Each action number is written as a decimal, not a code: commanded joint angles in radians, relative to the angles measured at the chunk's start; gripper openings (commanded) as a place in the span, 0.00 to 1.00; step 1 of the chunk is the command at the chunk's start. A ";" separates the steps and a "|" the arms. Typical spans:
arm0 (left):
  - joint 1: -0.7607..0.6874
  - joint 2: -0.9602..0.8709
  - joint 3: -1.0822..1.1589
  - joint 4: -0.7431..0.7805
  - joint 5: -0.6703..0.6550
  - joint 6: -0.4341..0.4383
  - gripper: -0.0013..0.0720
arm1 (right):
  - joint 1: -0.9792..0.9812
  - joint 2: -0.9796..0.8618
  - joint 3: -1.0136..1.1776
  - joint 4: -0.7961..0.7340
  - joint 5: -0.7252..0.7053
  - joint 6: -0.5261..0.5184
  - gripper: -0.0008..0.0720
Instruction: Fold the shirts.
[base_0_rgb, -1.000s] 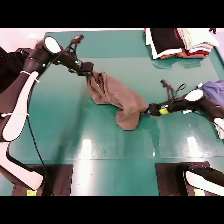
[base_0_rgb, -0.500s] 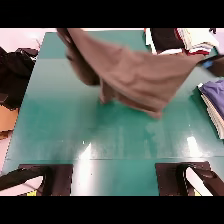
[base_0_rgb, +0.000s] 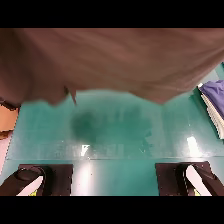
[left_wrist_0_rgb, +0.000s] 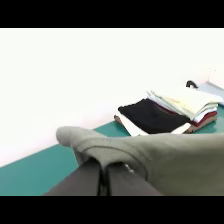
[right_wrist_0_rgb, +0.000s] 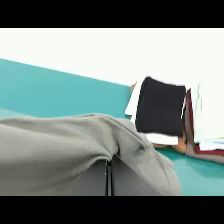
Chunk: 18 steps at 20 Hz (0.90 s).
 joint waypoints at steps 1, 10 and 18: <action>0.000 -0.018 -0.123 0.040 -0.009 0.002 0.06 | 0.061 -0.125 0.146 -0.003 0.044 0.043 0.03; 0.020 -0.435 -0.589 0.132 0.110 -0.026 0.06 | 0.488 -0.647 -0.051 -0.327 0.023 0.090 0.03; 0.265 -0.536 -0.574 0.014 0.006 -0.133 0.74 | 0.408 -0.866 0.027 -0.093 0.063 0.143 0.57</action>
